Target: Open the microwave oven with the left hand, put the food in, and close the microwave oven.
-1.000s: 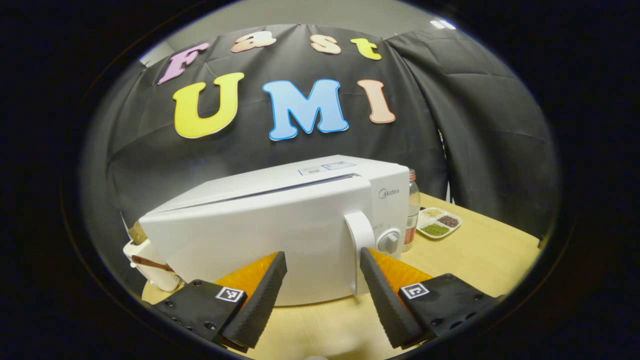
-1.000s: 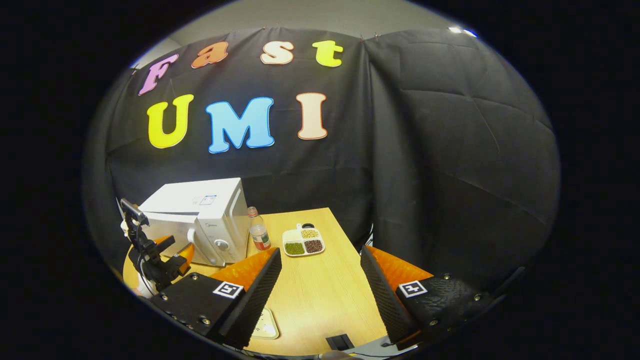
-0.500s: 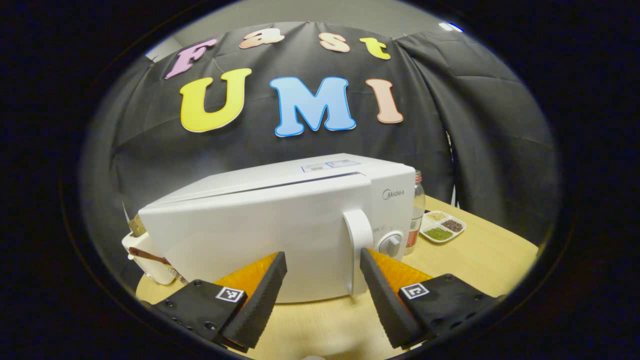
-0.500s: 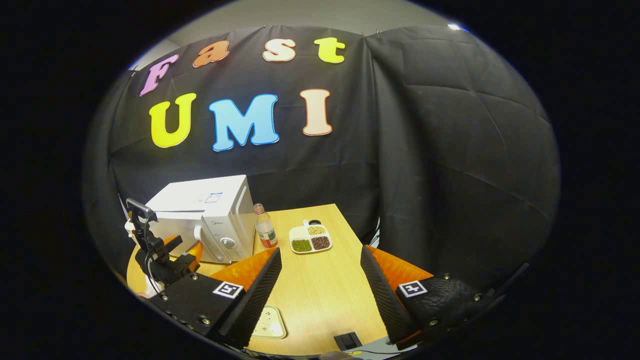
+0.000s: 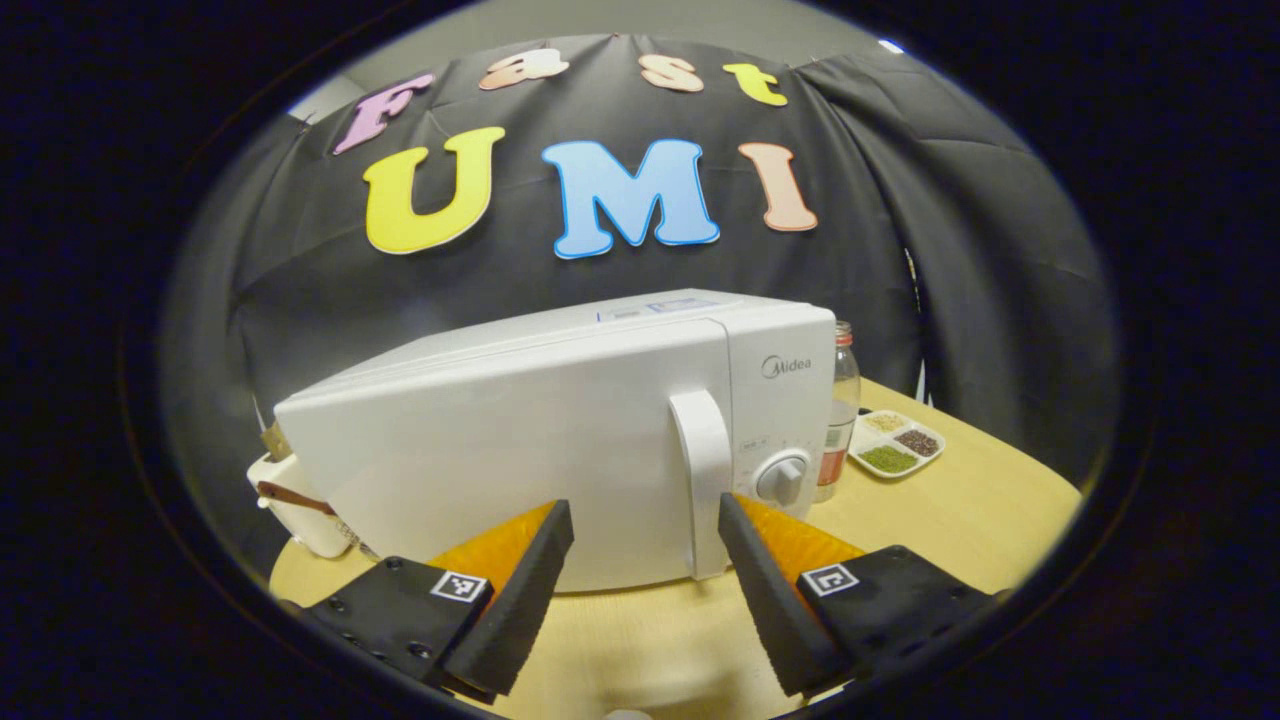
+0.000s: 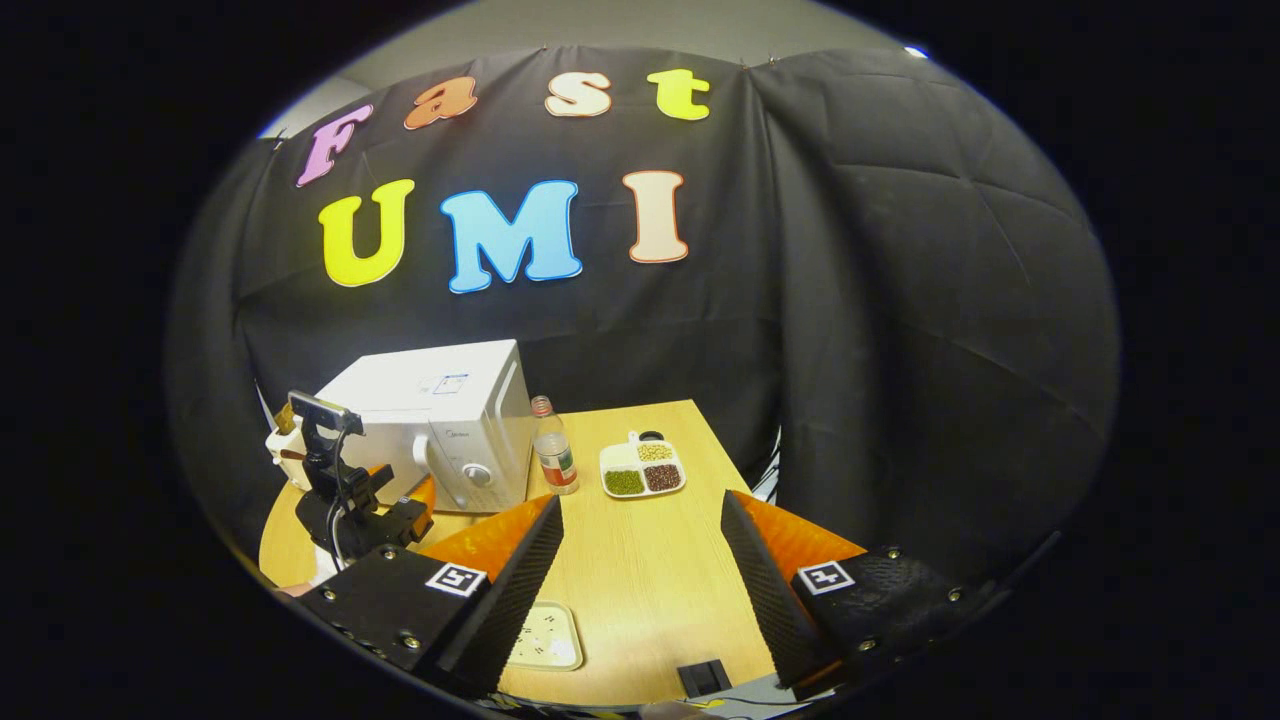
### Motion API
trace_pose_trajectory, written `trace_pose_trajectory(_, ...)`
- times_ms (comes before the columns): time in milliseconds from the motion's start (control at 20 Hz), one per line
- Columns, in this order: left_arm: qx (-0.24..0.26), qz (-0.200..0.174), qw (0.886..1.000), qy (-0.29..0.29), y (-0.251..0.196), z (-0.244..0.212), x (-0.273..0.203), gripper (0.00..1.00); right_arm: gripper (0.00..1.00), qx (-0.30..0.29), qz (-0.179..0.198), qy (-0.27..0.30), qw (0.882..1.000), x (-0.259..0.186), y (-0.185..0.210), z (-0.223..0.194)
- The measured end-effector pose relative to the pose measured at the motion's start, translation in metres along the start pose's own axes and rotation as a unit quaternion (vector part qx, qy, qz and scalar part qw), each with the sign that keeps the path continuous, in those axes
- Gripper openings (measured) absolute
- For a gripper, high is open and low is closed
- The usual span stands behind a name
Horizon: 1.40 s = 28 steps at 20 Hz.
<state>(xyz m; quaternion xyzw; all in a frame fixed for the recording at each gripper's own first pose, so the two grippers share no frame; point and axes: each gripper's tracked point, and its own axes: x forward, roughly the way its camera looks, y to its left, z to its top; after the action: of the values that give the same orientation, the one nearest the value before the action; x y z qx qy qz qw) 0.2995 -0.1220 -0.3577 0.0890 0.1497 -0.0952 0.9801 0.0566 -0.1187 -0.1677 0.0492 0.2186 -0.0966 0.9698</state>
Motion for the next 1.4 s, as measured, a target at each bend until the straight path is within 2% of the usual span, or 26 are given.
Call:
trace_pose_trajectory(50, -0.001, -0.005, 1.0, -0.004, -0.002, 0.003, -0.004, 1.0, 0.98, -0.001, 0.002, -0.001, 1.0, -0.002, 0.0, 0.0)
trace_pose_trajectory(100, 0.001, -0.004, 1.0, -0.004, -0.002, 0.007, -0.008, 0.95, 0.97, -0.001, 0.005, -0.003, 1.0, -0.004, 0.0, 0.0)
trace_pose_trajectory(250, -0.002, -0.009, 1.0, -0.017, -0.006, 0.025, -0.035, 1.0, 0.97, 0.0, 0.018, -0.016, 1.0, -0.01, 0.005, 0.007)
trace_pose_trajectory(350, -0.018, -0.02, 0.999, -0.026, -0.009, 0.044, -0.064, 0.98, 0.97, -0.004, 0.028, -0.029, 0.999, -0.013, 0.011, 0.013)
trace_pose_trajectory(450, -0.031, -0.02, 0.998, -0.044, -0.005, 0.07, -0.098, 1.0, 0.97, -0.008, 0.044, -0.043, 0.998, -0.017, 0.021, 0.023)
trace_pose_trajectory(500, -0.037, -0.01, 0.998, -0.053, 0.001, 0.084, -0.119, 0.94, 0.98, -0.013, 0.055, -0.048, 0.997, -0.019, 0.029, 0.026)
trace_pose_trajectory(550, -0.045, -0.008, 0.997, -0.061, 0.006, 0.095, -0.139, 0.98, 0.98, -0.019, 0.065, -0.056, 0.996, -0.023, 0.036, 0.03)
trace_pose_trajectory(600, -0.053, -0.011, 0.996, -0.072, 0.009, 0.11, -0.158, 0.94, 0.98, -0.028, 0.074, -0.068, 0.995, -0.026, 0.044, 0.037)
trace_pose_trajectory(850, -0.043, 0.032, 0.993, -0.105, 0.055, 0.167, -0.254, 1.0, 0.98, -0.046, 0.108, -0.121, 0.986, -0.042, 0.072, 0.063)
trace_pose_trajectory(1000, -0.064, 0.066, 0.99, -0.107, 0.084, 0.189, -0.299, 1.0, 0.98, -0.047, 0.113, -0.146, 0.982, -0.048, 0.081, 0.079)
trace_pose_trajectory(1100, -0.082, 0.077, 0.988, -0.109, 0.095, 0.199, -0.319, 0.94, 0.98, -0.052, 0.11, -0.153, 0.981, -0.054, 0.085, 0.082)
trace_pose_trajectory(1250, -0.082, 0.095, 0.985, -0.117, 0.113, 0.209, -0.342, 1.0, 0.98, -0.047, 0.113, -0.169, 0.978, -0.062, 0.092, 0.091)
trace_pose_trajectory(1400, -0.084, 0.097, 0.984, -0.122, 0.118, 0.217, -0.355, 0.99, 0.98, -0.038, 0.12, -0.17, 0.977, -0.067, 0.097, 0.089)
